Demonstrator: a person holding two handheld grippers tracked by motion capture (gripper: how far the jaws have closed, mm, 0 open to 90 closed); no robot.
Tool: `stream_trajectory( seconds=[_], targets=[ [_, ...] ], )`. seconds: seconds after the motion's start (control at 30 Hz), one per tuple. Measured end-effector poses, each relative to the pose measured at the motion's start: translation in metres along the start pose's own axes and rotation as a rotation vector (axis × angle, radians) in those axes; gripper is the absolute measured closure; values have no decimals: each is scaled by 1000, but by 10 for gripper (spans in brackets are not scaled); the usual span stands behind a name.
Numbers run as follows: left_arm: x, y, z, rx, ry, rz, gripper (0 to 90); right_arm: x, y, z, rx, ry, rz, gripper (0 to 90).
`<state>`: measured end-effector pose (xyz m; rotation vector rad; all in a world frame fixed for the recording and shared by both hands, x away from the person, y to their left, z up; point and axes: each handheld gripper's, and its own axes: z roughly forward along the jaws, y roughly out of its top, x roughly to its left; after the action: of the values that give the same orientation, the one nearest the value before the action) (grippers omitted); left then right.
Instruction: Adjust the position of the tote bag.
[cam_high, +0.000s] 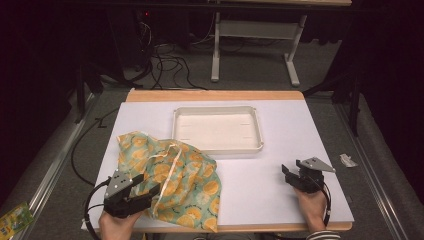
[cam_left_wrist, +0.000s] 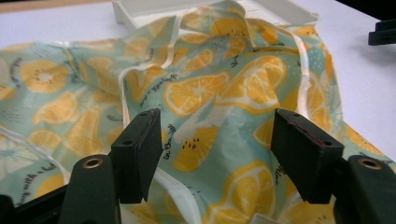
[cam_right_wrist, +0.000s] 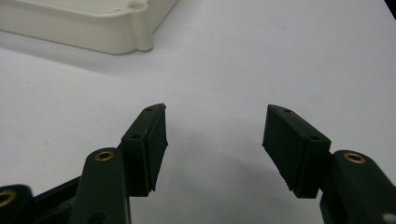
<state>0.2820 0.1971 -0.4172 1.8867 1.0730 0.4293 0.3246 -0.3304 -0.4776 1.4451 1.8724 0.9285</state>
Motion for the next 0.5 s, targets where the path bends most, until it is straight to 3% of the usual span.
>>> stream_trajectory(
  seconds=[0.13, 0.33, 0.5],
  targets=[
    [4, -6, 10, 18, 4, -13, 373, -1, 0, -1, -4, -2, 18, 368],
    [11, -13, 24, 54, 2, -27, 430, 1, 1, -3, -20, 29, 4, 385],
    [18, -13, 34, 78, 30, -30, 468, 22, 10, -5, -17, 118, -42, 383]
  ],
)
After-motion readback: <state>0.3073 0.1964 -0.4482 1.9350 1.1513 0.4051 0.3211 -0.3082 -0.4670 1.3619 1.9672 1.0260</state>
